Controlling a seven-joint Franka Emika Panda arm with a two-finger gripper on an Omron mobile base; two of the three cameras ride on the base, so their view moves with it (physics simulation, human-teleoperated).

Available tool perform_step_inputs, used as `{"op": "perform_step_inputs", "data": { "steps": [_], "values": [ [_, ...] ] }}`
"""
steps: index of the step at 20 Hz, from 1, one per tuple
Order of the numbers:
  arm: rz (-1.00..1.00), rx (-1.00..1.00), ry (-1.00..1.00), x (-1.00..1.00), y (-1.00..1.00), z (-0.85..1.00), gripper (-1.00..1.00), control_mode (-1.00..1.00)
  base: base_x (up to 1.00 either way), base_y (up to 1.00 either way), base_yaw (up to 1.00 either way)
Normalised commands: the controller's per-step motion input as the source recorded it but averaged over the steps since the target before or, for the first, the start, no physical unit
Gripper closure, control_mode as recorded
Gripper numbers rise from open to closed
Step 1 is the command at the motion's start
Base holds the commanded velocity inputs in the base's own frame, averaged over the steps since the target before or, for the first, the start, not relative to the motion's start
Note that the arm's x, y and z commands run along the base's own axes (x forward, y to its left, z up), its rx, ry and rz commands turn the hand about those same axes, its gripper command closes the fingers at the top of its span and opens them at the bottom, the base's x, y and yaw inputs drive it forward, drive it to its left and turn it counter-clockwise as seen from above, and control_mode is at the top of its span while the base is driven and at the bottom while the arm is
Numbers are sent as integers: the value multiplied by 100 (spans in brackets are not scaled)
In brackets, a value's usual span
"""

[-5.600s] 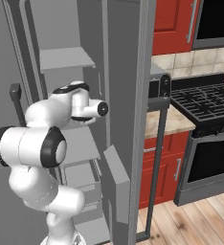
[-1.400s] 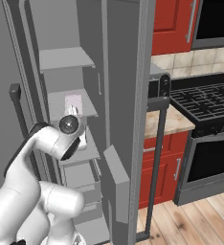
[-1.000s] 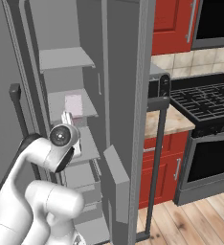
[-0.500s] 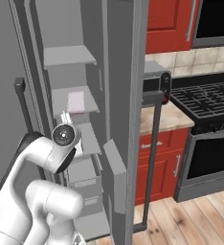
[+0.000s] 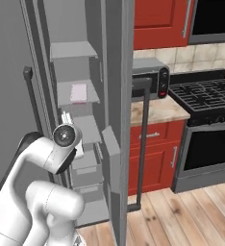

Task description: The ice cube tray has been filled with water. Take the tray and place it in the freezer to make ice. Close the freezer door after placing the tray.

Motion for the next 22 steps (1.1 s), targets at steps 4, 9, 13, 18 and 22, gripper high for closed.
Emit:
{"op": "perform_step_inputs", "data": {
  "steps": [4,9,13,18,22],
  "values": [
    [0,0,0,0,0,0,-100,100,-12,-24,21],
    [0,0,0,0,0,0,-100,100,0,-26,21],
    [0,0,0,0,0,0,-100,100,0,-34,23],
    [0,0,0,0,0,0,-100,100,-8,-47,21],
    [0,0,0,0,0,0,-100,100,-19,-55,19]
  ]
}}
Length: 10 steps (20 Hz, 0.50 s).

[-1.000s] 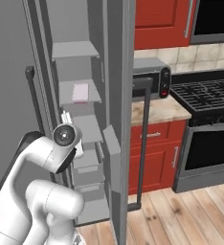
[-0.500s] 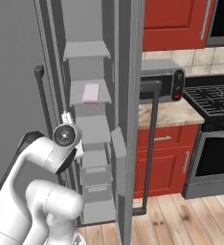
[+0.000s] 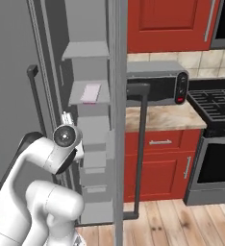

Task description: The ice cube tray has been filled with water. Take the tray and place it in the freezer to make ice. Close the freezer door after placing the tray.

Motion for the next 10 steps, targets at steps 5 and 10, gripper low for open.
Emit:
{"op": "perform_step_inputs", "data": {
  "steps": [5,10],
  "values": [
    [0,0,0,0,0,0,-100,100,-29,-43,16],
    [0,0,0,0,0,0,-100,100,-50,0,7]
  ]
}}
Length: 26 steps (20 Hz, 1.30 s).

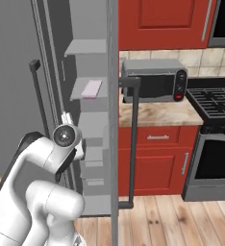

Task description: The ice cube tray has been filled with water. Take the tray and place it in the freezer to make ice. Close the freezer door after placing the tray.

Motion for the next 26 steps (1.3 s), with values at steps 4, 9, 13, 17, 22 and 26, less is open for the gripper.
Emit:
{"op": "perform_step_inputs", "data": {
  "steps": [4,9,13,17,22,26],
  "values": [
    [0,0,0,0,0,0,-100,100,-25,0,2],
    [0,0,0,0,0,0,-100,-100,0,0,0],
    [0,0,0,0,0,0,-100,-100,0,0,0],
    [0,0,0,-6,-8,0,-100,-100,0,0,0],
    [0,0,0,-34,-26,0,-100,-100,0,0,0],
    [0,0,-7,-38,-44,0,-100,-100,0,0,0]
  ]
}}
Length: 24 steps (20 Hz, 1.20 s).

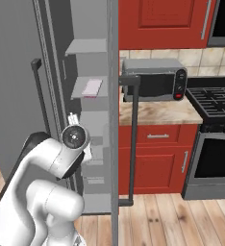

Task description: The ice cube tray has been filled with water. Take the tray and place it in the freezer to make ice. Close the freezer door after placing the tray.

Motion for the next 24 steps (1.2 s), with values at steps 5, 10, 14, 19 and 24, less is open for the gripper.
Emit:
{"op": "perform_step_inputs", "data": {
  "steps": [5,10,14,19,24],
  "values": [
    [0,0,-9,-29,-57,0,-100,-100,0,0,0],
    [0,0,-10,-27,-66,-1,-100,-100,0,0,0],
    [0,3,-8,-1,-81,-4,-100,-100,0,0,0],
    [1,11,-3,0,-68,0,-100,-100,0,0,0],
    [0,18,0,2,-83,0,-100,-100,0,0,0]
  ]
}}
